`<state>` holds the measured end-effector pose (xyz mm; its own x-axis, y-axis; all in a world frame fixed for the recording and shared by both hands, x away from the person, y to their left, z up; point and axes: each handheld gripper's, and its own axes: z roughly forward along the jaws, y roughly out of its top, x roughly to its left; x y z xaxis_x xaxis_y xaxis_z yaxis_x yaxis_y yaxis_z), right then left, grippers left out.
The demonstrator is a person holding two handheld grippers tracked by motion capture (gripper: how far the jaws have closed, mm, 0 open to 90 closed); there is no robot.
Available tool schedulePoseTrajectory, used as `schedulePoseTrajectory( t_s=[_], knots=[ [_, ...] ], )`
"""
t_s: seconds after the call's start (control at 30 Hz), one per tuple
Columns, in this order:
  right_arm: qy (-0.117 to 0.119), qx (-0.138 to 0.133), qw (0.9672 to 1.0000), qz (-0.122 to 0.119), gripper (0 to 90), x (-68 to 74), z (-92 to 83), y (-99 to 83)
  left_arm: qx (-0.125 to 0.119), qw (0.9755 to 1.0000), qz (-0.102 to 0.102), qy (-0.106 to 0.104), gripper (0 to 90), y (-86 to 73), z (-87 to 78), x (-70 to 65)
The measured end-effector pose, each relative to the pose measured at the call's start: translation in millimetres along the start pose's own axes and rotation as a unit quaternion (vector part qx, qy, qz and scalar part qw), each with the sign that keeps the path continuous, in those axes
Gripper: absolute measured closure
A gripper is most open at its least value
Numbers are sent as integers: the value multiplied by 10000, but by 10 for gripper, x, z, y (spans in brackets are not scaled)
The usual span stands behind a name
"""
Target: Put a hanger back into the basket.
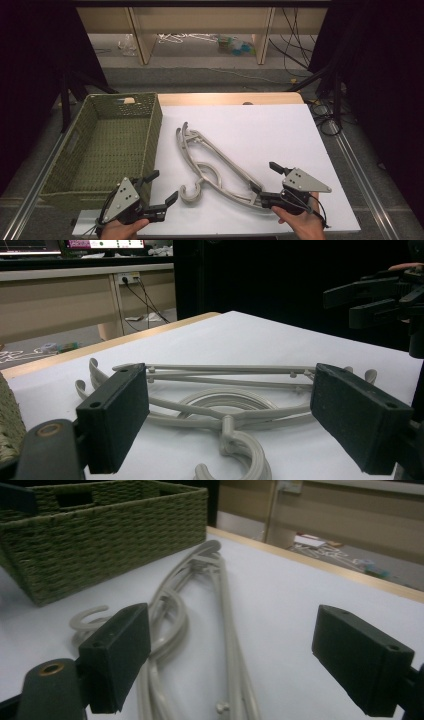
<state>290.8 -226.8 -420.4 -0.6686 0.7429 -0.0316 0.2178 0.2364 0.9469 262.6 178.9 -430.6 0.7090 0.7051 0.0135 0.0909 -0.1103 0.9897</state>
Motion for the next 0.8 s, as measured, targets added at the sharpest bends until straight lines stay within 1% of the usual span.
schedulePoseTrajectory(
  t_s=[0.03, 0.07, 0.1, 0.13, 0.17, 0.2, 0.23, 0.27, 0.3, 0.33, 0.4, 0.43, 0.47, 0.5, 0.53, 0.57, 0.6, 0.63, 0.67, 0.7, 0.73, 0.77, 0.8],
  knots=[
    [116, 84, 9999, 31, 168, 29, 27, 18, -106, 9999, -76, -46, 156, -5, 13, -6],
    [263, 209, 9991, -239, 192, 82, 106, 56, 0, 10000, 14, 14, 157, -2, 4, 3],
    [405, 345, 9979, -379, 208, 115, 149, 75, 6, 10000, 24, 20, 157, -5, 5, 3],
    [498, 484, 9966, -451, 215, 154, 202, 85, 0, 10000, 51, 24, 157, -4, 4, 3],
    [624, 626, 9950, -470, 218, 197, 260, 92, -22, 10000, 65, 24, 157, -1, 2, 2],
    [741, 812, 9924, -553, 240, 232, 311, 99, -25, 10000, 71, 18, 158, 3, -1, 1],
    [796, 894, 9904, -691, 272, 268, 362, 102, -32, 10000, 60, 16, 158, 2, -1, -3],
    [831, 1021, 9881, -792, 283, 303, 414, 103, -24, 10000, 63, 14, 158, 0, -1, -4],
    [902, 1184, 9850, -870, 284, 328, 469, 103, -14, 10000, 61, 11, 158, -2, 0, -4],
    [946, 1369, 9817, -927, 298, 350, 525, 100, -14, 10000, 16, 14, 158, -5, 2, -9],
    [974, 1600, 9768, -1036, 340, 388, 627, 84, -22, 10000, 28, 6, 158, -4, 5, -5],
    [1067, 1798, 9719, -1084, 360, 397, 674, 79, -22, 10000, 28, 6, 158, -4, 5, -5],
    [1067, 1798, 9719, -1084, 360, 397, 674, 79, -18, 10000, 32, 5, 158, -4, 3, -6],
    [1097, 2060, 9657, -1138, 377, 427, 765, 54, -13, 10000, 49, 2, 158, -2, 2, -3],
    [1068, 2152, 9636, -1168, 382, 442, 813, 35, -17, 10000, 63, 1, 158, -1, 4, -1],
    [1068, 2152, 9636, -1168, 382, 442, 813, 35, -17, 10000, 63, 1, 159, -1, 4, -1],
    [1067, 2308, 9590, -1252, 425, 449, 879, 17, -7, 10000, 55, -5, 159, -3, 6, -3],
    [1089, 2403, 9562, -1270, 436, 453, 903, 11, -5, 10000, 37, -10, 159, -5, 6, -7],
    [1113, 2503, 9538, -1231, 443, 453, 927, 8, -5, 10000, 37, -10, 159, -5, 6, -7],
    [1110, 2573, 9526, -1181, 454, 455, 949, 5, 2, 10000, 68, -16, 159, -2, 7, -2],
    [1110, 2573, 9526, -1181, 454, 455, 949, 5, 2, 10000, 68, -16, 159, -2, 7, -2],
    [1075, 2607, 9517, -1218, 466, 447, 976, -1, 0, 10000, 76, -16, 159, -2, 8, -3],
    [1153, 2717, 9480, -1194, 481, 438, 1001, -3, 11, 10000, 88, -18, 159, -2, 7, -5]
  ],
)
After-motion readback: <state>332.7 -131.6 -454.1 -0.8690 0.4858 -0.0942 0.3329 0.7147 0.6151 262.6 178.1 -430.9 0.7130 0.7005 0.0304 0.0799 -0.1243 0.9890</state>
